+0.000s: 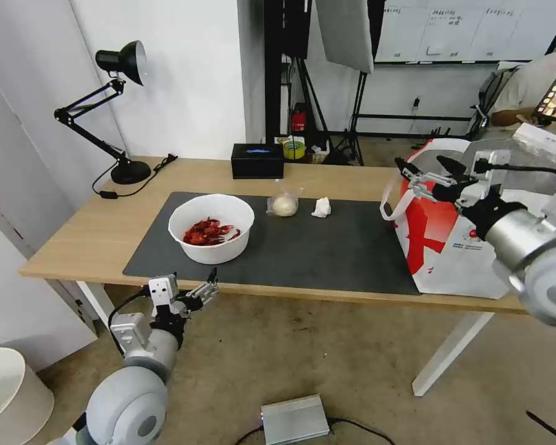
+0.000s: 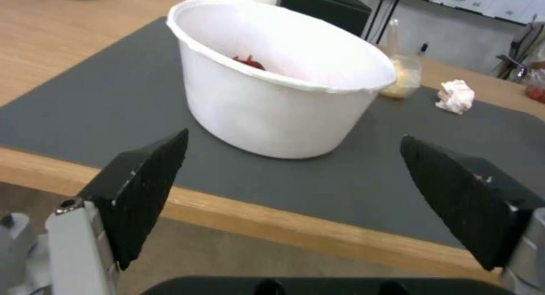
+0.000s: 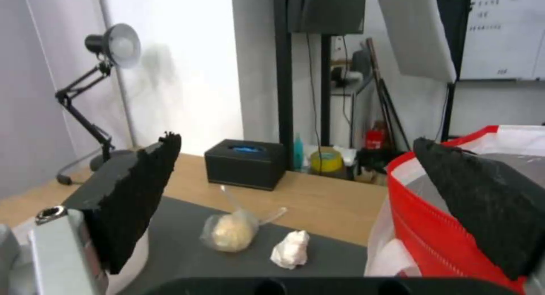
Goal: Pick up the trash from the table and place it into the takeout bag.
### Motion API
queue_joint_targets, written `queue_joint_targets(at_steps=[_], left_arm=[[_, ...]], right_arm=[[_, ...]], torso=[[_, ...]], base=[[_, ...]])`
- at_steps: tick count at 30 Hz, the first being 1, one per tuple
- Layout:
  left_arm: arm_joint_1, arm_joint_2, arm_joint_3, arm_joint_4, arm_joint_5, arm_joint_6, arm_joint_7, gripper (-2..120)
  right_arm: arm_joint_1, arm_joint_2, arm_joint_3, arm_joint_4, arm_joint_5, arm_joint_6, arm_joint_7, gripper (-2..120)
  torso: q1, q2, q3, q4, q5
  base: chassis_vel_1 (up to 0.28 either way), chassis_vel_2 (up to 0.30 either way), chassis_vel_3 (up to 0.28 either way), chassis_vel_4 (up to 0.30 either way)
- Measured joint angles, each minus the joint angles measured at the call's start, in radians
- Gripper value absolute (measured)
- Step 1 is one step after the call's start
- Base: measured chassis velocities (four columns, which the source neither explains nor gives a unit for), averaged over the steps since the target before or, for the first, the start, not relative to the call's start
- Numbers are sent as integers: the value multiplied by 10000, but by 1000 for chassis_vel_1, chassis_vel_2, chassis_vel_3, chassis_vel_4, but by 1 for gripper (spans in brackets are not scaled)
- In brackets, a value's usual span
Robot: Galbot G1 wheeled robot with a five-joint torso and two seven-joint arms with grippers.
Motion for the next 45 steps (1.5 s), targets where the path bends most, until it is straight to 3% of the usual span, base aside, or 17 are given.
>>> queue_joint_targets(at_steps=[8, 17, 23, 34, 45], left_arm=[[305, -122, -346, -45, 261, -15, 100, 100], [469, -124, -556, 0, 353, -62, 177, 100], [439, -68, -567, 35, 354, -66, 188, 100], [485, 16, -619, 178, 502, -16, 218, 100], [617, 207, -692, 221, 649, 335, 435, 100]], right_arm=[[-1585, 35, -448, 348, -1843, 782, 50, 100], [-3144, 177, -679, 516, -2853, 1056, 658, 100], [-3876, 165, -740, 620, -2985, 1092, 1033, 100], [-5014, 275, -1121, 1190, -2326, 321, 2817, 100], [-5214, 269, -1301, 909, -2271, 600, 2481, 100]], torso=[[1, -2, 0, 0, 0], [1, -2, -1, 0, 1], [1, -2, 0, 0, 0], [0, -1, 0, 0, 0], [1, -1, 0, 0, 0]], base=[[0, 0, 0, 0], [0, 0, 0, 0], [0, 0, 0, 0], [0, 0, 0, 0], [0, 0, 0, 0]])
